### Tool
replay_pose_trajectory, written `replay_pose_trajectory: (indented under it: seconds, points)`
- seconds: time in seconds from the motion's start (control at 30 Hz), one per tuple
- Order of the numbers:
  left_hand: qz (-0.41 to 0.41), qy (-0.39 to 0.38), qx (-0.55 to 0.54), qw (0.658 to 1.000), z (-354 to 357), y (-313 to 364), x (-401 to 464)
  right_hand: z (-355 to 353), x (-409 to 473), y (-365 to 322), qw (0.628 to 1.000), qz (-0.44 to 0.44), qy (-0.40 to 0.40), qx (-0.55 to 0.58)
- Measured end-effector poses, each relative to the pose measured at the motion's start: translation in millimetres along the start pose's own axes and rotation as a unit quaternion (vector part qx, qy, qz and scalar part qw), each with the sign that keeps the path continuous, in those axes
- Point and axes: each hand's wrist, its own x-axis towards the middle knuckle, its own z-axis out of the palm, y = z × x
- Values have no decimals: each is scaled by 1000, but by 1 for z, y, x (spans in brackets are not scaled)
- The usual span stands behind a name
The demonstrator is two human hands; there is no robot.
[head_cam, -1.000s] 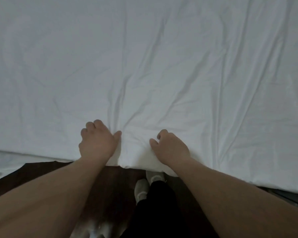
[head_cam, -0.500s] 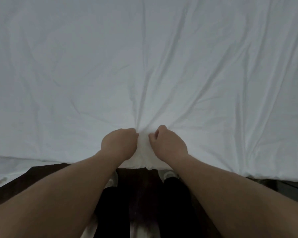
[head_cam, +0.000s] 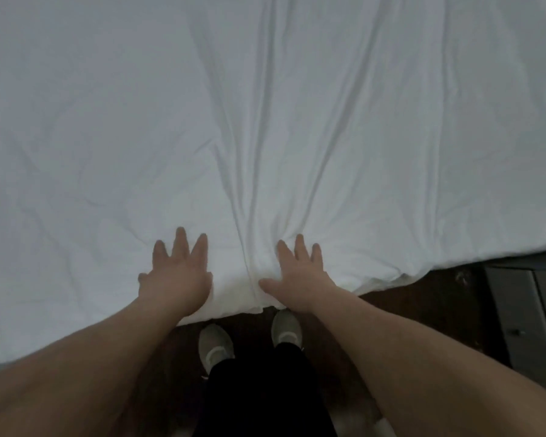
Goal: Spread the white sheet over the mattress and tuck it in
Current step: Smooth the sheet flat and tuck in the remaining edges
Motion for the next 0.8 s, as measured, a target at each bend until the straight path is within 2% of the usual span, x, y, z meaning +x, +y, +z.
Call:
replay_pose_trajectory:
  seconds: [0.07,0.2,0.33,0.43,0.53,0.7,0.8]
  points:
    - [-4,-45,36,998,10,-19,4,3,-5,-2,999,-37,-18,-17]
    - [-64,-30,45,996,1,-34,0,-3,-7,6,998,-55,-29,-6]
    - [-45,-83,17,995,-38,-33,-19,-7,-30,-3,994,-30,82,60]
    - [-5,-59,-22,998,-66,-45,-69,-12,-65,-27,990,-36,87,106]
    - [8,-58,-48,997,-91,-66,-125,-22,-102,-63,991,-54,91,87]
    - [-22,-47,-124,991,-130,-132,-232,-34,-179,-165,988,-118,95,22]
    - [-49,-21,-151,987,-142,-199,-289,-33,-222,-244,981,-162,109,-1]
